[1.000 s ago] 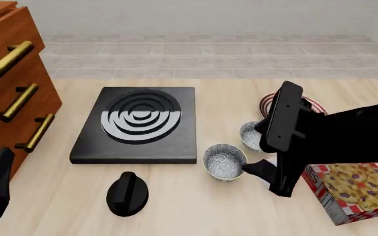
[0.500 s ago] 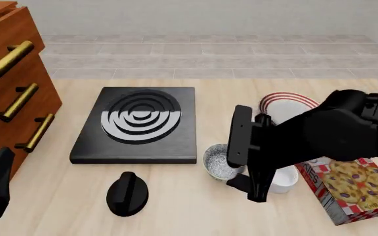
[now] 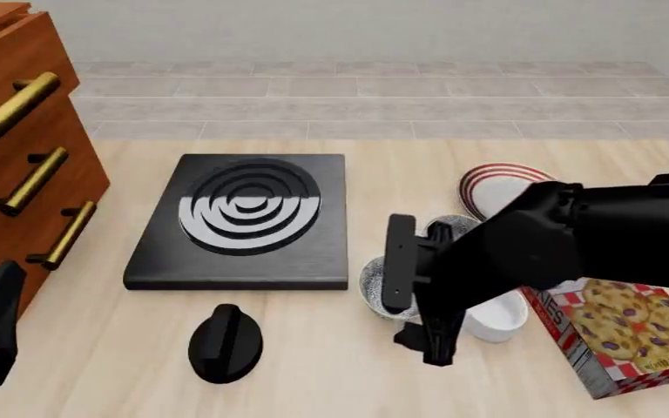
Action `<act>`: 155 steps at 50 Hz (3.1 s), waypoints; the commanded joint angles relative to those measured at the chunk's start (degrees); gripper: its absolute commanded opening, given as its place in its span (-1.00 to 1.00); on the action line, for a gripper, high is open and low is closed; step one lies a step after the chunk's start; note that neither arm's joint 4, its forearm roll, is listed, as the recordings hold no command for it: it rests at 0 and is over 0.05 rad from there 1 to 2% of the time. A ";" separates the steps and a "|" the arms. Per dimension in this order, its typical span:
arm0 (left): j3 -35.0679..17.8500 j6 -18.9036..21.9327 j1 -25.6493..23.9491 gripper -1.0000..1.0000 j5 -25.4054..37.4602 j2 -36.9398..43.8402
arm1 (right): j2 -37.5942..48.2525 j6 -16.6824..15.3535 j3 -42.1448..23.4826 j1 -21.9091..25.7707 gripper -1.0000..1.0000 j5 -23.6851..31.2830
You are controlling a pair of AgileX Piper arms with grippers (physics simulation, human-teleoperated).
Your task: Pick the akita bowl from table center and place it on the plate.
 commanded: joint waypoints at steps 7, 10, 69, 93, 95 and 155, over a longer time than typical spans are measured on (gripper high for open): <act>0.00 -0.01 0.00 1.00 0.00 0.04 | 4.53 -1.06 -0.16 -0.09 1.00 -1.48; 0.00 0.00 0.00 1.00 0.00 0.01 | 5.24 -1.13 -0.51 -0.21 1.00 -1.90; 0.00 0.00 0.00 1.00 0.00 -0.03 | 12.86 1.63 1.31 -2.23 1.00 -7.35; 0.00 0.00 -0.01 1.00 0.00 0.01 | 9.57 3.01 0.43 0.17 -1.00 -3.92; 0.00 -0.01 -0.01 1.00 0.00 0.03 | 8.76 4.06 0.40 1.48 -1.00 -3.04; 0.00 0.00 0.01 1.00 0.00 -0.02 | -8.26 3.66 -18.75 -11.61 -1.00 16.97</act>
